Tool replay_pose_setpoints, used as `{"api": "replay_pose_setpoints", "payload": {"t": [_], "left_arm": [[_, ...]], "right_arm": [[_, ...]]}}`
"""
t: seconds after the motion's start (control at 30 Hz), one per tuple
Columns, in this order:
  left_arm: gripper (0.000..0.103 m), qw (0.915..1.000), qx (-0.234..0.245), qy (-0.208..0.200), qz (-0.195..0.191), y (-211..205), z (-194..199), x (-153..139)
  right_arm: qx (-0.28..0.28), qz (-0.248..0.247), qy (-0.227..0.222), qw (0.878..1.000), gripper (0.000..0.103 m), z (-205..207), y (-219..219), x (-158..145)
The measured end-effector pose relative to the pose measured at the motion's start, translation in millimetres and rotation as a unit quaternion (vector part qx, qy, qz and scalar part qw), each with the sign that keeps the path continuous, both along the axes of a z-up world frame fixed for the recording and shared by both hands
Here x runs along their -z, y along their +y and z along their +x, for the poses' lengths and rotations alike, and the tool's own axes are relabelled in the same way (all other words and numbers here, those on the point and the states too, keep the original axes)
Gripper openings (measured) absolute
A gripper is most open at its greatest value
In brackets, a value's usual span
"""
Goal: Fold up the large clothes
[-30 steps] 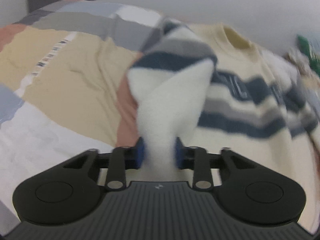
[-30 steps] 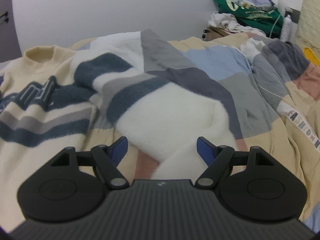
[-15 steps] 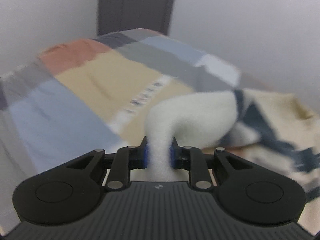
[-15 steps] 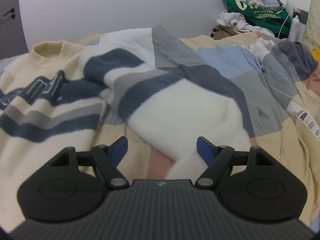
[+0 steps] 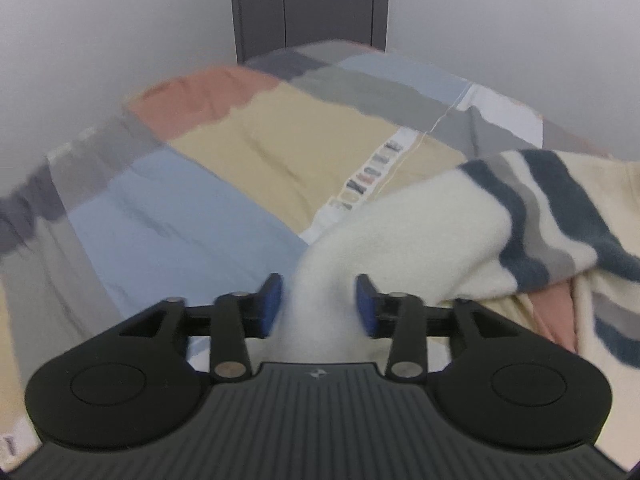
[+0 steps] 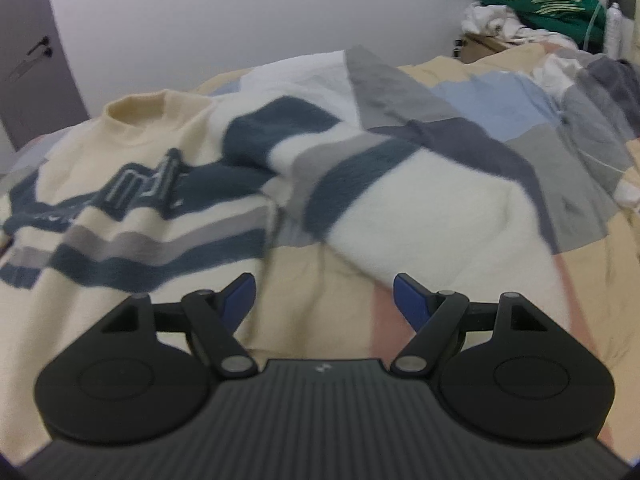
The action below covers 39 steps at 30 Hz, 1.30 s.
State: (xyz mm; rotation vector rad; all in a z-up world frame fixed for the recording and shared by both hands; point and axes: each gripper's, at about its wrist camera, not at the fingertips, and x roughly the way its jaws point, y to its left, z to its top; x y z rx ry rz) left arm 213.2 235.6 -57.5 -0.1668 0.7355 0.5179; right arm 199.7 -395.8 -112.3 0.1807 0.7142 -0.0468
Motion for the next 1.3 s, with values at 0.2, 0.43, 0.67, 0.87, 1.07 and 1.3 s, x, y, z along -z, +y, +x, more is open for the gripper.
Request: {"api": "replay_pose_setpoints", "payload": {"t": [0.2, 0.43, 0.67, 0.87, 1.07, 1.3], "left_arm": [[0.064, 0.9969, 0.005, -0.072, -0.032, -25.6, -37.4, -40.4], [0.065, 0.9884, 0.087, -0.101, -0.073, -84.6, -63.6, -66.3], [0.065, 0.9604, 0.180, -0.073, -0.199, -140.8, -83.8, -43.4], [0.065, 0.9412, 0.150, 0.010, -0.303, -138.6, -80.8, 6.1], [0.065, 0.9232, 0.046, 0.016, -0.381, -92.1, -70.5, 39.3], [0.065, 0.9198, 0.075, 0.047, -0.382, -109.2, -53.8, 53.4]], "right_arm": [[-0.067, -0.006, -0.012, 0.998, 0.077, -9.8, 30.5, -11.1], [-0.124, 0.062, 0.022, 0.990, 0.077, -14.4, 54.4, -10.2], [-0.136, 0.146, 0.086, 0.976, 0.077, -23.2, 64.7, 7.3], [-0.098, 0.190, 0.118, 0.970, 0.077, -31.8, 65.0, 22.3], [-0.050, 0.180, 0.101, 0.977, 0.077, -47.8, 62.8, 20.3], [0.022, 0.178, 0.123, 0.976, 0.077, -61.0, 48.1, 30.4]]}}
